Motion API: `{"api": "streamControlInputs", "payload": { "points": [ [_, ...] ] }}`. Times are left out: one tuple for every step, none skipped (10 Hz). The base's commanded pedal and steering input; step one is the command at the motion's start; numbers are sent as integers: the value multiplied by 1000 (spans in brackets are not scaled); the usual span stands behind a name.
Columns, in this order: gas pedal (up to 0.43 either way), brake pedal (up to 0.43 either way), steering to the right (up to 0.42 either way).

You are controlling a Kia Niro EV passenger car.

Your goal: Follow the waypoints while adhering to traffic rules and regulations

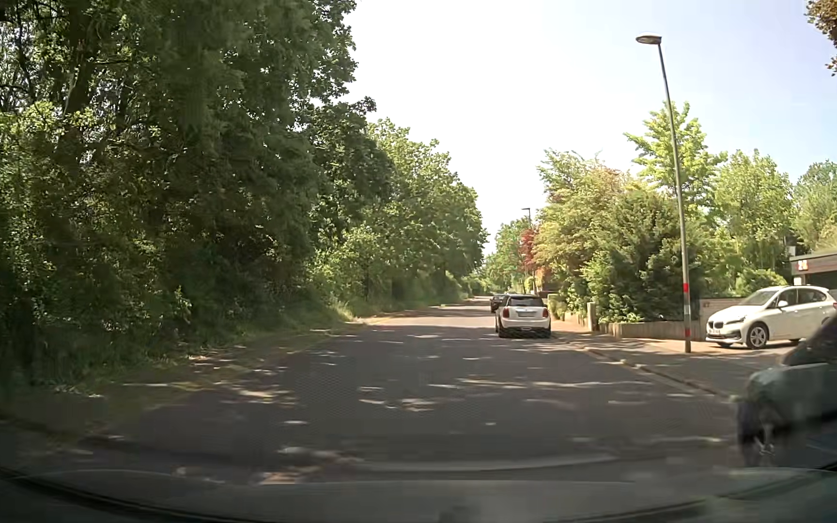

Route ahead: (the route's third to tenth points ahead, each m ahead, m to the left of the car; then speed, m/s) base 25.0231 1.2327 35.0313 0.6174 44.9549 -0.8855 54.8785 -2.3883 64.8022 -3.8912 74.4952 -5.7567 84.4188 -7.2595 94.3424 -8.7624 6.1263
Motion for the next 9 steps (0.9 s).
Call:
{"api": "streamControlInputs", "payload": {
  "points": [
    [248, 0, 2],
    [248, 0, 2],
    [240, 0, 2],
    [240, 0, 2],
    [228, 0, 2],
    [228, 0, 2],
    [228, 0, 2],
    [197, 0, 3],
    [177, 0, 3]
  ]
}}
